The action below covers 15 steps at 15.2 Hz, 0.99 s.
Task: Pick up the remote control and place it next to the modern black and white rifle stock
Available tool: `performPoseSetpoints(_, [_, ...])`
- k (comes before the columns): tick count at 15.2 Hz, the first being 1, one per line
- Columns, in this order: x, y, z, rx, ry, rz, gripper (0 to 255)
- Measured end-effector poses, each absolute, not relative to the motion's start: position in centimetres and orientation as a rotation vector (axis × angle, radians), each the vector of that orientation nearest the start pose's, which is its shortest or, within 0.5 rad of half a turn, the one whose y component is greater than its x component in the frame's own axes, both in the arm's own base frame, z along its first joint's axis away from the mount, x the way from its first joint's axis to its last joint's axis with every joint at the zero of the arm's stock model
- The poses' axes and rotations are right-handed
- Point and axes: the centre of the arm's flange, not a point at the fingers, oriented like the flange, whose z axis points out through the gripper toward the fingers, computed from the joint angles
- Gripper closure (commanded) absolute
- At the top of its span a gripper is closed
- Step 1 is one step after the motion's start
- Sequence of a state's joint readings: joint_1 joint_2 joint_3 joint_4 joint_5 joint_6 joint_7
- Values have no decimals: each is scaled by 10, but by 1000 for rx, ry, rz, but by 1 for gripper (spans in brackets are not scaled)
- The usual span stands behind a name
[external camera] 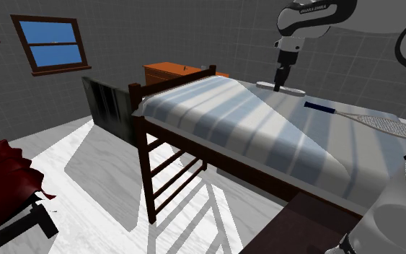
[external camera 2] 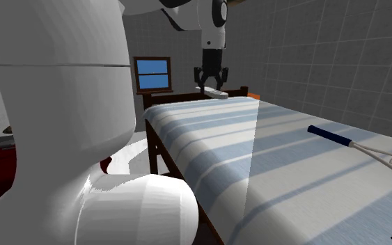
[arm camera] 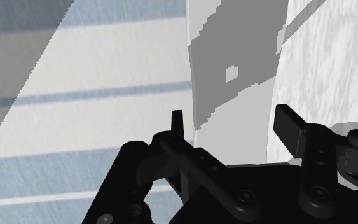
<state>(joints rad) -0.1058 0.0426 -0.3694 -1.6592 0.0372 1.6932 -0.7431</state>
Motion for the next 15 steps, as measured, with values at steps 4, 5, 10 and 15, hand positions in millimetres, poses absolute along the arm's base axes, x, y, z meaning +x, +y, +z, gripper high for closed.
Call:
performPoseSetpoints(4, [476,-290,572,-3094,-407,-12,255])
performPoseSetpoints(5, [465,-296,572,-3094,-408,-12,255])
performPoseSetpoints(10, [411,-336,573,-3094,-408,-12,255])
performPoseSetpoints(15, [357,-376,571,-3094,-408,-12,255])
